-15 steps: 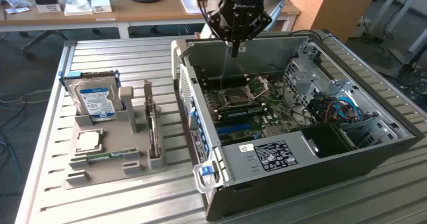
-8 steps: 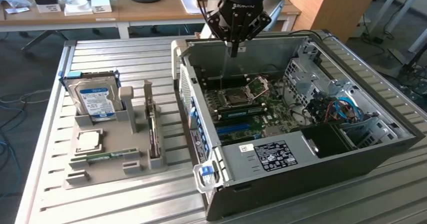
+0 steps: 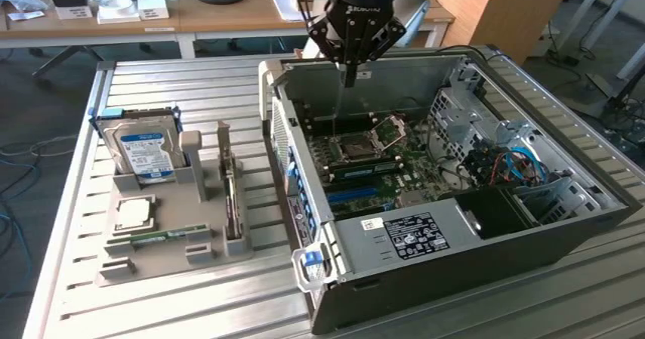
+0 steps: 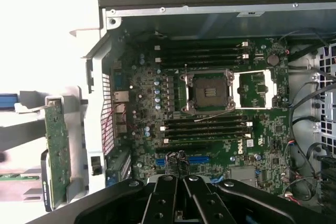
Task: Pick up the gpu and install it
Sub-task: 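Reach for the gpu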
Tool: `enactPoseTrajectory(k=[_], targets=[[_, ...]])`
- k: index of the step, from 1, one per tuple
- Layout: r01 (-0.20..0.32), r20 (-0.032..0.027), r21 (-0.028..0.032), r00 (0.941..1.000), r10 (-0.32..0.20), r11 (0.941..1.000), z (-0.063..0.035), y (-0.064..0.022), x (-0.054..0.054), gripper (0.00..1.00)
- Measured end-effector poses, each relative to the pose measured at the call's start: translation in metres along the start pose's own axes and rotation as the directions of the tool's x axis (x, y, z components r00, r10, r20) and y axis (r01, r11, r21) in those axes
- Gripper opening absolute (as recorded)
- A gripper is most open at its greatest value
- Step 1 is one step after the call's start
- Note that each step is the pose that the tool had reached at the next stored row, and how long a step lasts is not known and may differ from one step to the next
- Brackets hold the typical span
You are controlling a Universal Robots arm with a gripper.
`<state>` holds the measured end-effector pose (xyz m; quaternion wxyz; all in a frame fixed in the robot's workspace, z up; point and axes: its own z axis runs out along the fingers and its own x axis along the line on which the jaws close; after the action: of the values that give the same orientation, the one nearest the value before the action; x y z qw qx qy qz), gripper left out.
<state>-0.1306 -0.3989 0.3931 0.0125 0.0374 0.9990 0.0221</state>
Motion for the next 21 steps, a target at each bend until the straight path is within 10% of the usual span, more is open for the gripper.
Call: enactPoseTrajectory(k=[21], targets=[[0.000,0.0000,0.0000,1.0000,0.000,1.0000,-0.0006,-0.0035,0.047,0.11]])
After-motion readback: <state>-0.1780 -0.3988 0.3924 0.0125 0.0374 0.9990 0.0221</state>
